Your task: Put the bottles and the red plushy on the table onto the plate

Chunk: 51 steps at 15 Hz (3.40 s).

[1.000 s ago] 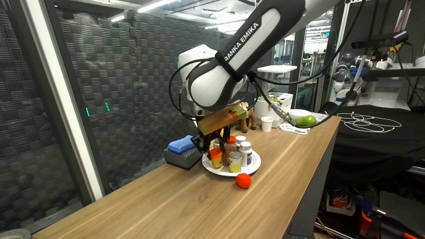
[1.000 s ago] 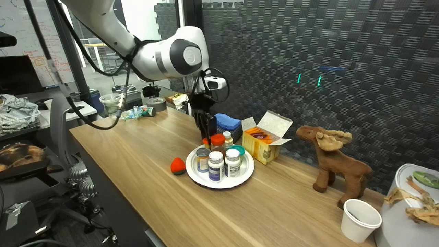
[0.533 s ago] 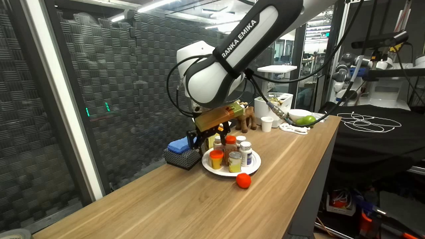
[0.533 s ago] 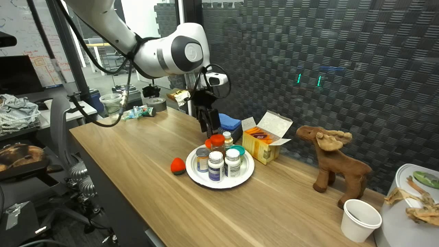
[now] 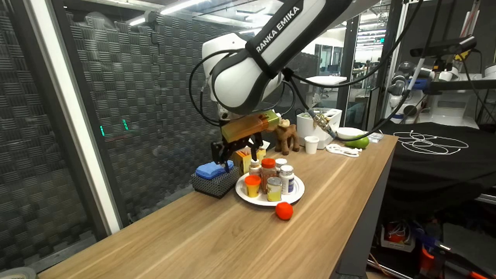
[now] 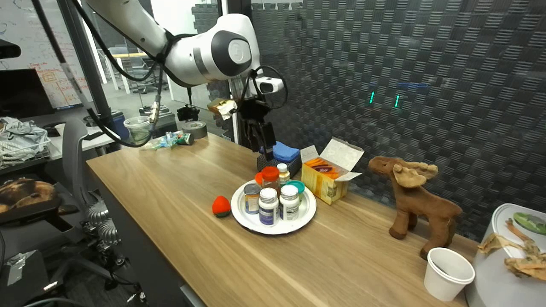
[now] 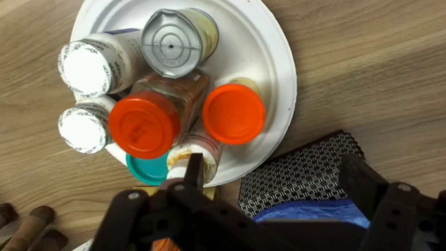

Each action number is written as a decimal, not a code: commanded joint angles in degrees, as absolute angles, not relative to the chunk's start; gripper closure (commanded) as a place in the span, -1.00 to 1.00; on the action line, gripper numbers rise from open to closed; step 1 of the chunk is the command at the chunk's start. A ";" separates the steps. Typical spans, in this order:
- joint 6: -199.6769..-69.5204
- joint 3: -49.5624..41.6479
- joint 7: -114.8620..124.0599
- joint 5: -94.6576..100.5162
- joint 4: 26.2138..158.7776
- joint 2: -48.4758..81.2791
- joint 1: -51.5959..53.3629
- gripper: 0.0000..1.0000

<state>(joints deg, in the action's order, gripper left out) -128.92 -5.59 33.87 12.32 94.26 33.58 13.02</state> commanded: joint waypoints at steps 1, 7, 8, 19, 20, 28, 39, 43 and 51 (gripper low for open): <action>-128.74 -6.19 35.48 14.74 97.30 27.26 14.94 -1.00; -126.04 -3.85 36.91 18.46 107.74 13.30 16.48 -1.00; -125.75 -3.13 37.09 18.90 110.41 10.85 16.38 -1.00; -117.50 4.03 24.01 11.49 121.02 -1.68 10.98 -1.00; -117.49 4.03 23.75 11.47 121.23 -1.82 10.89 -1.00; -130.05 5.54 26.24 8.34 133.57 -4.37 9.66 -1.00; -155.18 1.09 44.53 16.31 137.22 12.98 7.85 -1.00; -159.96 -3.83 47.73 16.81 135.14 18.66 10.78 -1.00; -162.01 -8.29 50.67 16.57 134.00 20.08 17.40 -0.31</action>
<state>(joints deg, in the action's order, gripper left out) -161.04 -6.14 48.10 15.65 134.63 20.07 14.30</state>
